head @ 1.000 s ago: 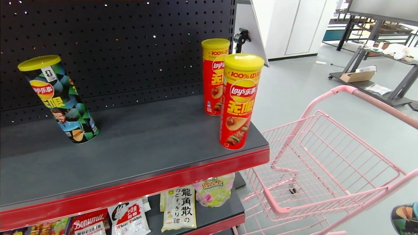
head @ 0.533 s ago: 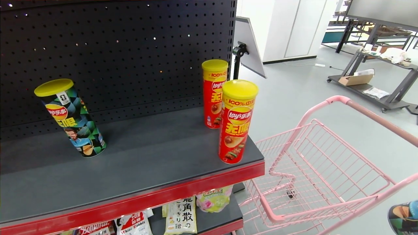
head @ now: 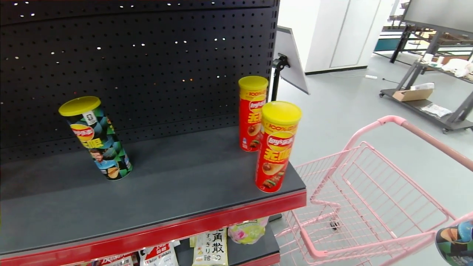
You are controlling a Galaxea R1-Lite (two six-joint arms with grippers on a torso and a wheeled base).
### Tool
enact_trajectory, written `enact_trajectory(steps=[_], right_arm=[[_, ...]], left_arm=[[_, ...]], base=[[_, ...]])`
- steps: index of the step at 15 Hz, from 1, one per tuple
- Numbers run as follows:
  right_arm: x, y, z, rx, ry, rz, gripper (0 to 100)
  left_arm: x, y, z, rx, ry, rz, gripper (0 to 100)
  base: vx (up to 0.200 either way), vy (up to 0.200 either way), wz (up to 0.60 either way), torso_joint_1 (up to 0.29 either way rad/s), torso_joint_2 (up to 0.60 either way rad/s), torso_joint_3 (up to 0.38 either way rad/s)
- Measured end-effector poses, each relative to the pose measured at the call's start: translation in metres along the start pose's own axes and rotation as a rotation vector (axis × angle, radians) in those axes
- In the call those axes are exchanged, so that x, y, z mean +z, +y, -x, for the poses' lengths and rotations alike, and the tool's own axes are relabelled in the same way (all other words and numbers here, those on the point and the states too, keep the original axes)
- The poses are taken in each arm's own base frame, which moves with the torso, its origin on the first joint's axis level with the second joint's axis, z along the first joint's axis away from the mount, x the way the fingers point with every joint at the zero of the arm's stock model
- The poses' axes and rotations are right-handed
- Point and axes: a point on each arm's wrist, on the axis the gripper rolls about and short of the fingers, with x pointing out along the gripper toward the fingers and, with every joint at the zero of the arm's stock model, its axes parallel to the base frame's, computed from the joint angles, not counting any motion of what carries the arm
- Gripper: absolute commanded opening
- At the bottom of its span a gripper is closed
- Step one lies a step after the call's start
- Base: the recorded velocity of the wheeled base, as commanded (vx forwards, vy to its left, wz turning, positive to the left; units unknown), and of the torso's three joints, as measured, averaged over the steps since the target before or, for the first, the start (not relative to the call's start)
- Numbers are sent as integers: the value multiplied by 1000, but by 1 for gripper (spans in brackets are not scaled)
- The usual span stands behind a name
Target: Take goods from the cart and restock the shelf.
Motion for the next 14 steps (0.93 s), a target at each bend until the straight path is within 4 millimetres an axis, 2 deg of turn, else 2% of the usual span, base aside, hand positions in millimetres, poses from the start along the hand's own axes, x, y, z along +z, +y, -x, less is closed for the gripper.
enact_trajectory(steps=[3,8,14], right_arm=[[-2,0,-1,1,7,1,0],[-11,0,6,-3,-19,-8,0],[-45,-1,24,-10,-95,-24,0]], left_arm=[[0,0,0,-1,0,0,100],[0,0,0,0,-1,0,100],[0,0,0,-1,0,0,100]], base=[[0,0,600,7,1,2],[0,0,0,0,0,0],[0,0,0,0,0,0]])
